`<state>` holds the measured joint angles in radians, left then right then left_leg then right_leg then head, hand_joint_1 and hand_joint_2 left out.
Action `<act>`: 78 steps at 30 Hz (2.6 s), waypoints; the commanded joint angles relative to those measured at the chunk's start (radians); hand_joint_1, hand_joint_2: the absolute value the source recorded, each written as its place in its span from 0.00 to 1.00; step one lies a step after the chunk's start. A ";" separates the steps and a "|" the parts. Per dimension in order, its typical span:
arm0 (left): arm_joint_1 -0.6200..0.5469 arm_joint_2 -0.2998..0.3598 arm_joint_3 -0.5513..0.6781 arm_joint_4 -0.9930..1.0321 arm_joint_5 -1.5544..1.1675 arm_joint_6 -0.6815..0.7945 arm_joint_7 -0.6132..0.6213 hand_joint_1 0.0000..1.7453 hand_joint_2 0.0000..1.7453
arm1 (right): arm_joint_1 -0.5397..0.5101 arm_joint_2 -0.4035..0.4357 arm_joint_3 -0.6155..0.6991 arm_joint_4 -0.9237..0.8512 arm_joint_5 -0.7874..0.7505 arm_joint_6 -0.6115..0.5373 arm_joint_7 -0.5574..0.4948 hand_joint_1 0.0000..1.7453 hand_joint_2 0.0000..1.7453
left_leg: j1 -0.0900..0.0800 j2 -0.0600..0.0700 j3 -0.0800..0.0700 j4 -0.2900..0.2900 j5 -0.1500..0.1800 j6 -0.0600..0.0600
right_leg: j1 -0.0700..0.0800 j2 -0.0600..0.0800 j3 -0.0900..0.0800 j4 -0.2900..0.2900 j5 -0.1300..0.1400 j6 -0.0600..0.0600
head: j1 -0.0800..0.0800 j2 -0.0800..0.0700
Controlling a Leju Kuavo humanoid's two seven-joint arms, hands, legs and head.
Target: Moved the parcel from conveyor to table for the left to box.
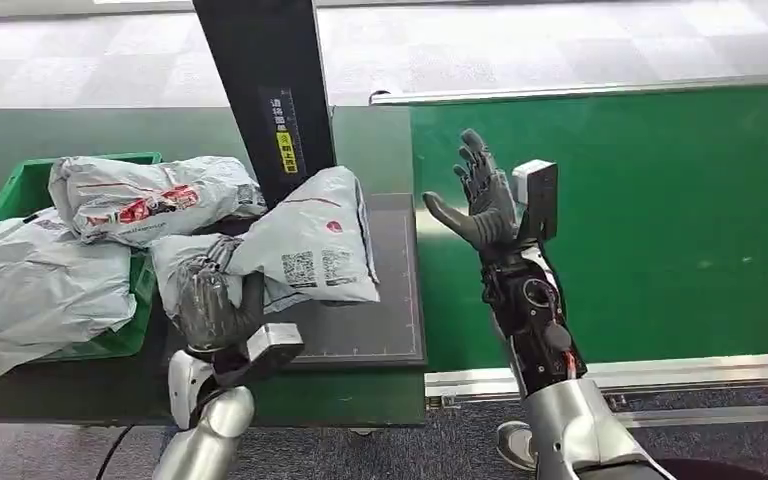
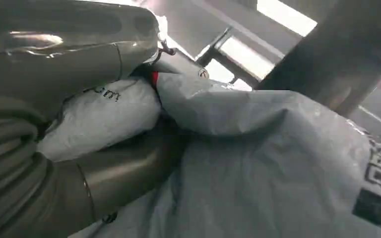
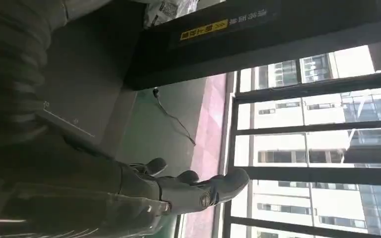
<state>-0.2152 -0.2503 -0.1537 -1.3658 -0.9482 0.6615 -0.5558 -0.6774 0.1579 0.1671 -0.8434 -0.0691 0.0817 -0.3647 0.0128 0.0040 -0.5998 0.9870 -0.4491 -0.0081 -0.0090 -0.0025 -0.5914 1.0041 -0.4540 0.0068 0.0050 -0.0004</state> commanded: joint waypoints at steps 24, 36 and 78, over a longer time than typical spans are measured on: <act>-0.030 0.066 0.235 -0.160 -0.201 0.037 0.009 1.00 1.00 | -0.010 -0.066 0.054 0.066 -0.017 0.004 -0.033 0.00 1.00 | 0.000 -0.001 0.003 -0.001 -0.001 0.000 | 0.000 0.000 0.003 -0.001 -0.001 0.000 | 0.000 0.000; -0.426 0.384 0.487 0.143 -0.537 0.037 0.258 1.00 1.00 | 0.068 -0.154 0.119 -0.048 -0.115 -0.020 -0.022 0.00 1.00 | 0.001 0.000 0.002 0.000 0.001 -0.001 | 0.001 0.000 0.001 0.001 0.000 -0.002 | 0.000 0.000; -0.657 0.540 0.266 0.958 -0.506 -0.026 0.743 0.00 1.00 | 0.063 -0.118 0.106 -0.071 -0.062 -0.014 0.026 0.00 1.00 | 0.002 0.007 0.004 -0.002 0.003 -0.002 | 0.002 0.007 0.000 0.001 0.003 -0.004 | 0.000 0.000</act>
<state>-0.9042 0.3025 0.0519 -0.4101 -1.5442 0.3112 0.4028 -0.5719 0.0248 0.2552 -0.9545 -0.1228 0.0832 -0.3563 0.0150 0.0091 -0.5988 0.9867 -0.4455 -0.0112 -0.0068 0.0024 -0.5934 1.0065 -0.4508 0.0027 0.0050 0.0000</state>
